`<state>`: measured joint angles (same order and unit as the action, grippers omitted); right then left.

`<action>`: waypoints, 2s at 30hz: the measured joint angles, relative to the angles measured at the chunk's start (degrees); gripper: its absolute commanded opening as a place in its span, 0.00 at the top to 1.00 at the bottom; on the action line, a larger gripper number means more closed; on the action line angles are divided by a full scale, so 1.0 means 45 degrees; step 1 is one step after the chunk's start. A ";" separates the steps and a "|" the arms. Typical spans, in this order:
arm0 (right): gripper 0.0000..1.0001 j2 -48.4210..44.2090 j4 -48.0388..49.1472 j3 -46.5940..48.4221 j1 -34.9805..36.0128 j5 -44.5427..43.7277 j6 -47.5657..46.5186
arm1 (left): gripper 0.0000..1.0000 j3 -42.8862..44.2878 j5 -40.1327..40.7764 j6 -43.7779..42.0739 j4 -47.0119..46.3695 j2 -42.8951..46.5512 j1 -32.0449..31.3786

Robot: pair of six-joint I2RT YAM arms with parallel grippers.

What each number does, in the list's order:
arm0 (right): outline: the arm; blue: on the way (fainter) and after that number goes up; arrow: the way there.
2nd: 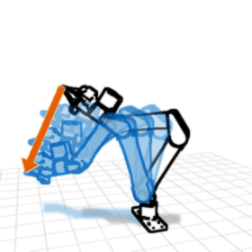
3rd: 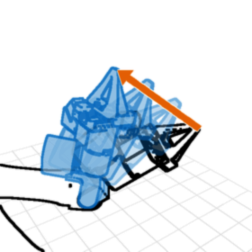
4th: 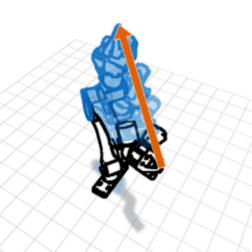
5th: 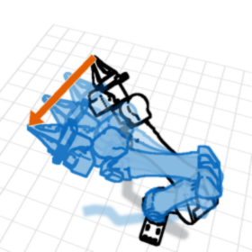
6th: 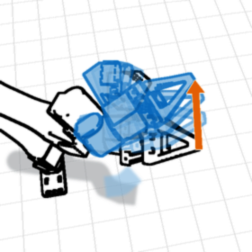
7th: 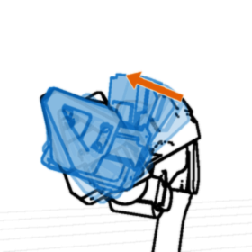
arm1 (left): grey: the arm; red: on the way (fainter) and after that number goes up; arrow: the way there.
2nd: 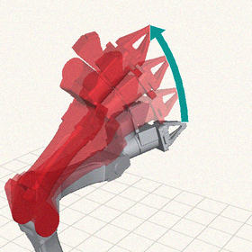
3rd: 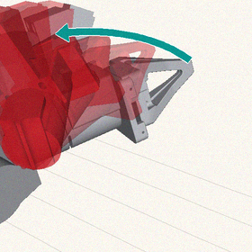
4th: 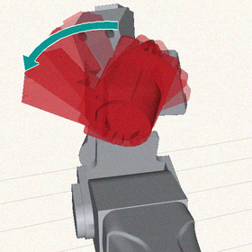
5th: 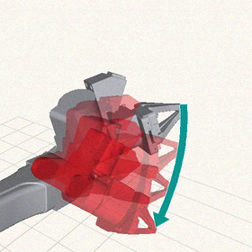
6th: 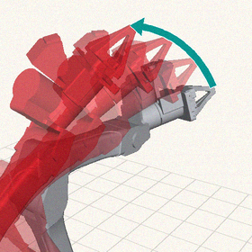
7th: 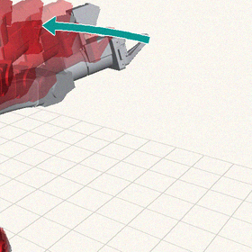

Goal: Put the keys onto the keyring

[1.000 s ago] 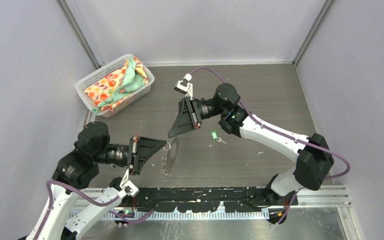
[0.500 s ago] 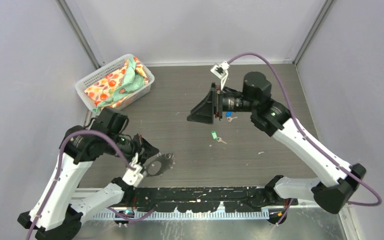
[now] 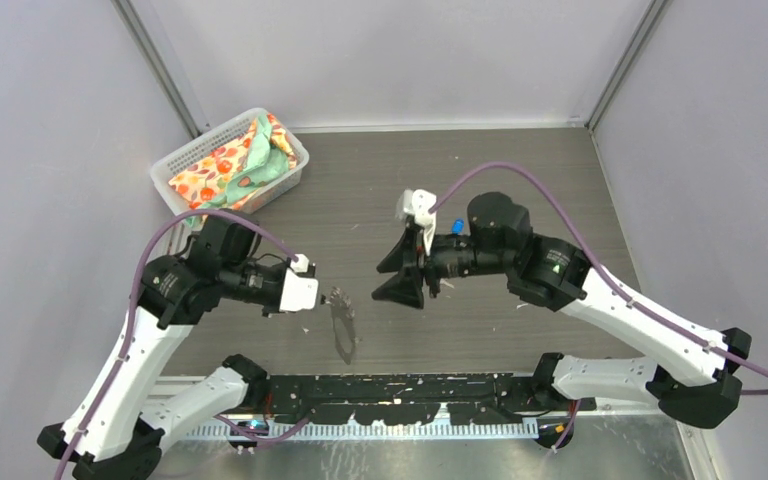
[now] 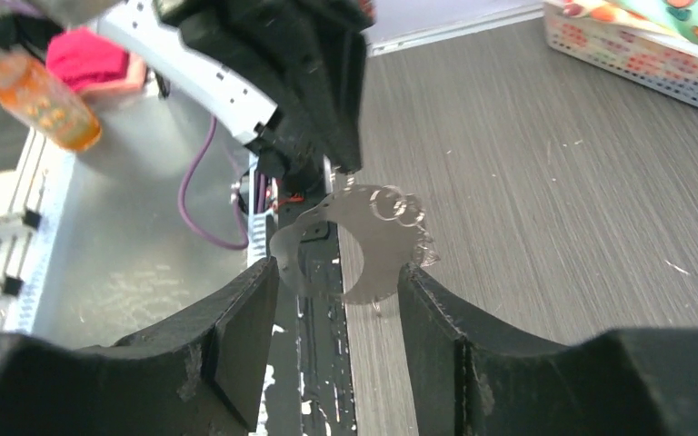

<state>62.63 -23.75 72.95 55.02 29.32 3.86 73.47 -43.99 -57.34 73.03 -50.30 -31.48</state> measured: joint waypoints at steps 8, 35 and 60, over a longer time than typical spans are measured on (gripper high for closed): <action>0.51 0.0709 0.0593 -0.0321 0.1894 -0.0845 -0.1200 | 1.00 -0.0199 -0.0034 0.1763 -0.1141 0.0204 0.0000; 0.81 0.3089 0.0695 0.0967 0.2599 -0.1409 -0.1953 | 1.00 -0.0170 -0.0476 0.1360 -0.1107 0.0136 0.0000; 0.71 0.3449 -0.0534 0.1545 0.3337 -0.4046 -0.2885 | 1.00 -0.0087 -0.0758 0.1598 -0.1001 0.0233 0.0000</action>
<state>78.15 -26.15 79.90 70.04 11.11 -9.13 73.08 -47.40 -50.15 68.53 -49.25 -31.48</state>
